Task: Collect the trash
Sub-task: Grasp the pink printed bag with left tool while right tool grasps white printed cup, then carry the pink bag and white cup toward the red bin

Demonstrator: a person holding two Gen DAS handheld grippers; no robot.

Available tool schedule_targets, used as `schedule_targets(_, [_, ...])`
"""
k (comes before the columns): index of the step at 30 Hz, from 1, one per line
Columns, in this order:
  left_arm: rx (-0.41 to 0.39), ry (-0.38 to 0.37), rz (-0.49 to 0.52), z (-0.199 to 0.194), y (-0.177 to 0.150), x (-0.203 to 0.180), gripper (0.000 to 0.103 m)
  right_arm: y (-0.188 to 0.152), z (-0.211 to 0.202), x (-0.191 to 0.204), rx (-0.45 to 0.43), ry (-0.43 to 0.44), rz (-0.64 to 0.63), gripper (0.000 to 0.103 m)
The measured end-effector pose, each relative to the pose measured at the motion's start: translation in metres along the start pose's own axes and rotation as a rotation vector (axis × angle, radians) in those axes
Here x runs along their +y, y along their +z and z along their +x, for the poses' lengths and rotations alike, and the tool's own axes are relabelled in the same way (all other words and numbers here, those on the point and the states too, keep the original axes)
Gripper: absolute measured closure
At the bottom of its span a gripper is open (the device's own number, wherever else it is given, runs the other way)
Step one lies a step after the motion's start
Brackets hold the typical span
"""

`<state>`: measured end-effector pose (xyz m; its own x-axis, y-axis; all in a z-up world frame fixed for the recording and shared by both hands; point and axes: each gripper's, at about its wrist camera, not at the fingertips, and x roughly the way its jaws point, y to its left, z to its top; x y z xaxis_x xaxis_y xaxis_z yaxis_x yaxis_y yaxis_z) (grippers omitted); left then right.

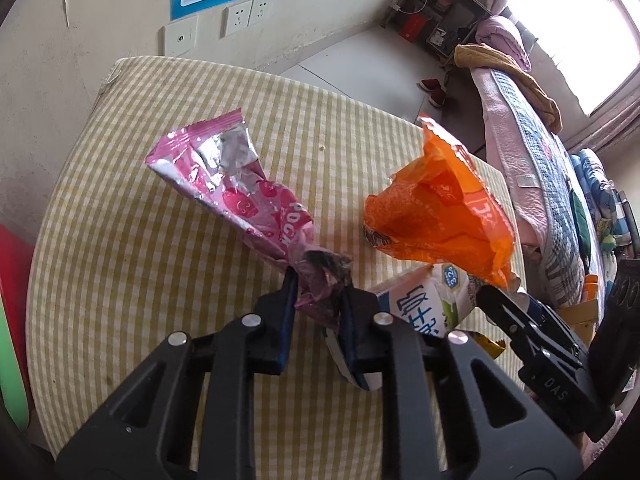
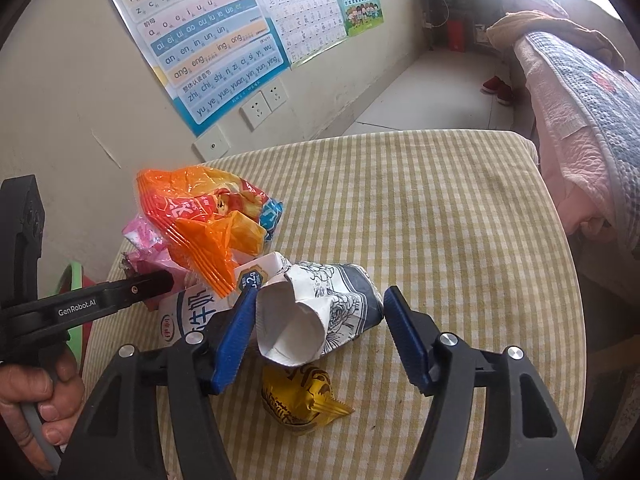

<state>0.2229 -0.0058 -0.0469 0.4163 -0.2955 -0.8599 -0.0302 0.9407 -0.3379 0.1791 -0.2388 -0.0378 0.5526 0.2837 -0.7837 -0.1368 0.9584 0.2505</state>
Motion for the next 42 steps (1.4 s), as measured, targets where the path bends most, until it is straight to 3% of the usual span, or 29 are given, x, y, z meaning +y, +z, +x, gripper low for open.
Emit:
schedule_targets(19, [-0.071, -0.004, 0.027, -0.063, -0.015, -0.008, 0.088, -0.014, -0.054, 0.005, -0.047, -0.039, -0.008, 0.04])
schedule_targets(42, [-0.164, -0.027, -0.021, -0.16, -0.075, 0.031, 0.088, -0.041, -0.121, 0.093, -0.114, 0.031, -0.138, 0.04])
